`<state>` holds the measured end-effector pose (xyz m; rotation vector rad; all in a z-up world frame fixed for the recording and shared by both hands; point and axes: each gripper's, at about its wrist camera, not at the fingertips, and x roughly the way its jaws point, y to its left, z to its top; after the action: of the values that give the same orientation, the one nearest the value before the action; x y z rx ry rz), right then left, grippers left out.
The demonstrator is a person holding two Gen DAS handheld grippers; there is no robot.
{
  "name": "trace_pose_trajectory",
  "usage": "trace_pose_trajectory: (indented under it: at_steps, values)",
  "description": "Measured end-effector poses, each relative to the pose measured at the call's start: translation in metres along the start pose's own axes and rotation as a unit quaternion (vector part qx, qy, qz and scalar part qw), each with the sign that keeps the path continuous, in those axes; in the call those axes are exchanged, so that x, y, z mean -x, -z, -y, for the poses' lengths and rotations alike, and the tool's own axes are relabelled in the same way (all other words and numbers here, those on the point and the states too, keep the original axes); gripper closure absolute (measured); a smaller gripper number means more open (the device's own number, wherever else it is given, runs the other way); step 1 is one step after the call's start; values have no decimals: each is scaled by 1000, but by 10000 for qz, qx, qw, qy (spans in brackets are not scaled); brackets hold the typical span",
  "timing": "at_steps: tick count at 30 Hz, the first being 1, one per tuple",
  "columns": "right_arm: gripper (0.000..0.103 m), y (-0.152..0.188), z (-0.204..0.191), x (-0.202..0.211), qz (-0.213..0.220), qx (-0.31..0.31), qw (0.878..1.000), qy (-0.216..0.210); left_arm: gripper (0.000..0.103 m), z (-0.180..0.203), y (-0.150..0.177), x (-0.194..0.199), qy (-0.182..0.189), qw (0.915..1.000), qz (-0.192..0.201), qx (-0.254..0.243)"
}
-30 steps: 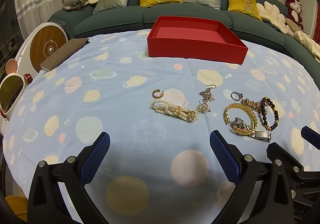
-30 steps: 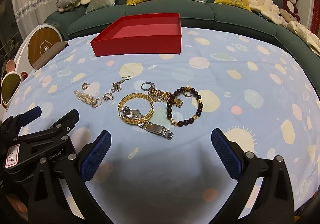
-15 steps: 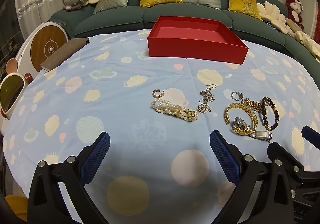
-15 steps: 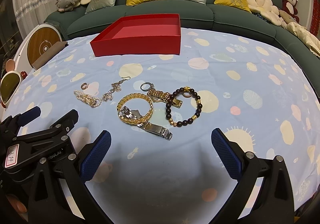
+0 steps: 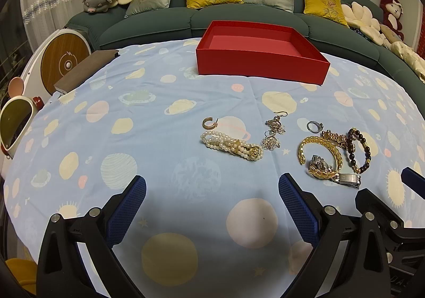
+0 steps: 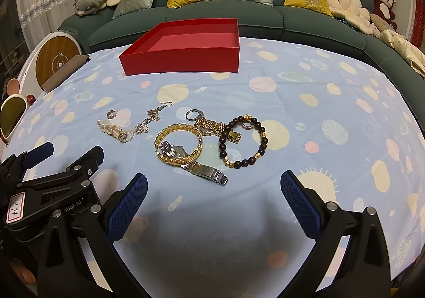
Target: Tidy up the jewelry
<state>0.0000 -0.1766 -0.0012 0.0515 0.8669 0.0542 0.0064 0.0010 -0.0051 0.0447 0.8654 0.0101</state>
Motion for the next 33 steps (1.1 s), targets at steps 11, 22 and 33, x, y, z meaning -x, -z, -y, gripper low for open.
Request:
trace_pose_trajectory:
  at_steps: [11,22,33]
  values:
    - [5,0,1,0,0,5,10000,1,6,1,1,0,6,10000,-7,5]
    - [5,0,4,0,12,-12,10000,15,6,2,3,-1,32,10000,-16,20]
    - [5,-1,8,6,32,-42,10000,25,6,5,3,1,54,10000,-21,37]
